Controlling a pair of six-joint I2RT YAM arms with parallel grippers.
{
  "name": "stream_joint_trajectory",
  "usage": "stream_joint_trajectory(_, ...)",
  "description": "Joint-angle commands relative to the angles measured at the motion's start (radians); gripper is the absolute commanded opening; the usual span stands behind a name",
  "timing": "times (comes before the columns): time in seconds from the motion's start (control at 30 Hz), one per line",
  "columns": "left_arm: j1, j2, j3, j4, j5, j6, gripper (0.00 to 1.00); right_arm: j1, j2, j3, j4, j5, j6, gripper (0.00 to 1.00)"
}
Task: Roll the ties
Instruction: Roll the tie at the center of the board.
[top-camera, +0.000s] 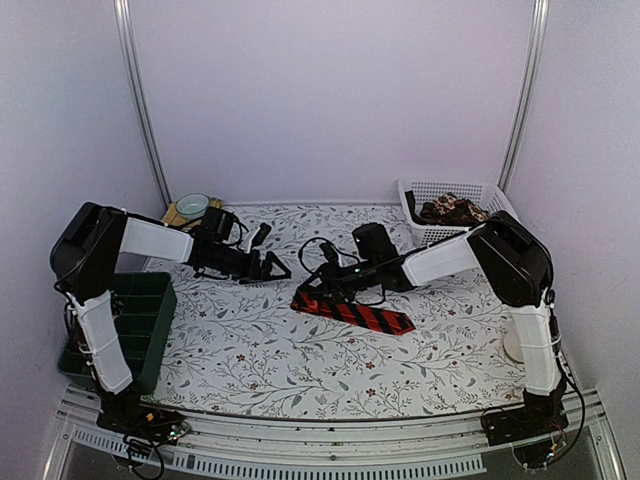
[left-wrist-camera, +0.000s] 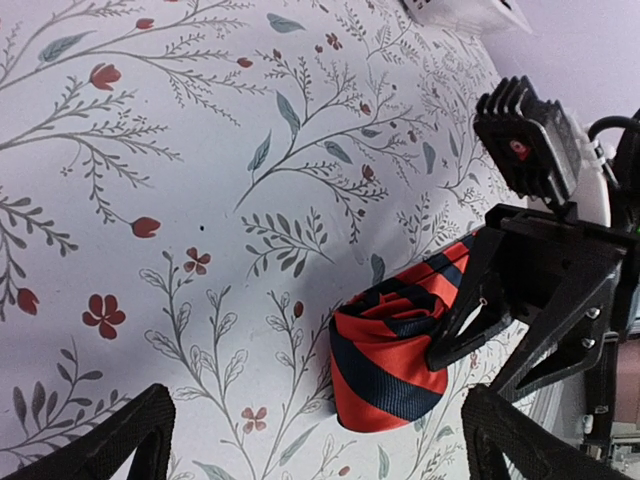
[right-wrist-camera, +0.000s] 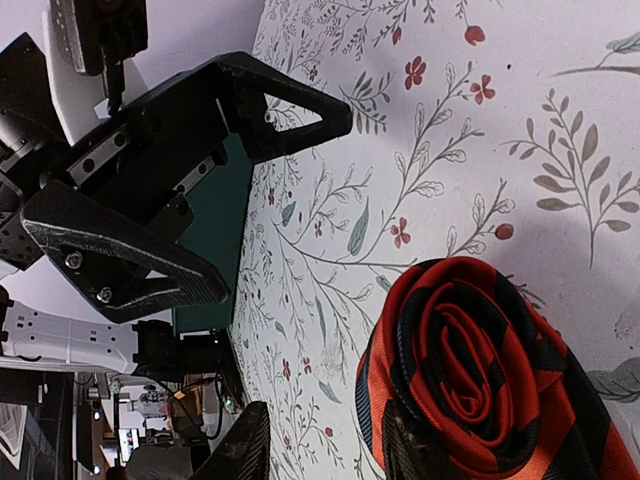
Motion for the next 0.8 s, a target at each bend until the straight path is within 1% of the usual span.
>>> stream_joint_trajectory(0.0,0.002,0.022,-0.001,0.047,0.038,-0.041,1.00,-0.015,0.047,-0.056,-0.025,0.019,-0.032,0.38)
stream_joint_trajectory(0.17,-0.006,0.037,-0.014,0.103,0.086,-0.096,1.00,-0.033,0.049,-0.088,-0.005,0.029,-0.034,0.38)
stream_joint_trajectory(0.27,-0.016,0.048,-0.045,0.184,0.124,-0.155,1.00,-0.043,0.052,-0.088,0.001,0.029,-0.032,0.38)
stream_joint_trajectory(0.4,-0.031,0.103,-0.086,0.270,0.149,-0.218,1.00,-0.054,0.059,-0.088,0.003,0.020,-0.031,0.38)
stream_joint_trajectory(0.67,-0.072,0.123,-0.116,0.331,0.118,-0.302,1.00,-0.062,0.058,-0.114,0.026,0.007,-0.018,0.38)
stream_joint_trajectory(0.77,-0.089,0.123,-0.115,0.330,0.096,-0.334,0.99,-0.063,0.055,-0.142,0.027,0.006,-0.023,0.38)
